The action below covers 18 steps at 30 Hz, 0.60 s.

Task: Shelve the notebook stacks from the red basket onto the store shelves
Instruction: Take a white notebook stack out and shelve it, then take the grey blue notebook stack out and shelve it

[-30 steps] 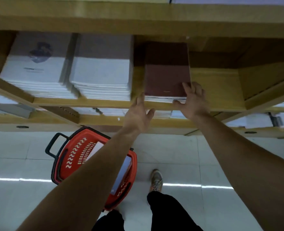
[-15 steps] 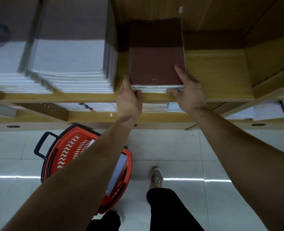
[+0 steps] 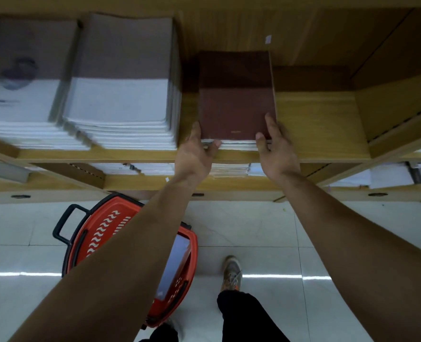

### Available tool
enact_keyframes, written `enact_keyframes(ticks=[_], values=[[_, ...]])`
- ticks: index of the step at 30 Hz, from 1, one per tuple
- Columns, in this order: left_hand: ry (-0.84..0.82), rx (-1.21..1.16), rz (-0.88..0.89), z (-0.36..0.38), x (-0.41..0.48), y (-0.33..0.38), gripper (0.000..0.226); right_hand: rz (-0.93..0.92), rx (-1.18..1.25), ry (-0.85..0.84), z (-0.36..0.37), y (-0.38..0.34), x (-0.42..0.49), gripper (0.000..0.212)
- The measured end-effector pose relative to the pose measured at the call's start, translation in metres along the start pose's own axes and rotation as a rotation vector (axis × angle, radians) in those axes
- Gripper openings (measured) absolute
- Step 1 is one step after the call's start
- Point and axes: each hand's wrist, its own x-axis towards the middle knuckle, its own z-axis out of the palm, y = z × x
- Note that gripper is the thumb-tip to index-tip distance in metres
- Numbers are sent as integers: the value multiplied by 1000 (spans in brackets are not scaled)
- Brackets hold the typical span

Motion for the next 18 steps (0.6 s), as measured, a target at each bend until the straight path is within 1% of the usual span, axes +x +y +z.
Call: enact_keyframes(ticks=[2,4,6,7,9,11,14,18], values=[[-74,32,-41,-10,-7,0,60,15,-90,-18,5,-2,-18,70],[-99,48,-77,-19,-28,-3,59,20,-187,-1,13,-2,-48,78],[-136,45,-83,-31,-57,-20,61,3,-290,-20,28,2,-84,77],[-168,67,-77,-39,-72,-36,62,-7,-335,-71,39,5,-104,76],[-227,169,-69,-55,-98,-84,63,1,-380,-199,65,8,-137,76],[-269,289,-125,-74,-116,-141,61,54,-369,-277,97,5,-162,76],[-356,454,-199,-100,-138,-233,62,154,-308,-325,155,-9,-187,73],[-464,555,-228,-119,-152,-344,62,257,-196,-323,247,-28,-214,64]])
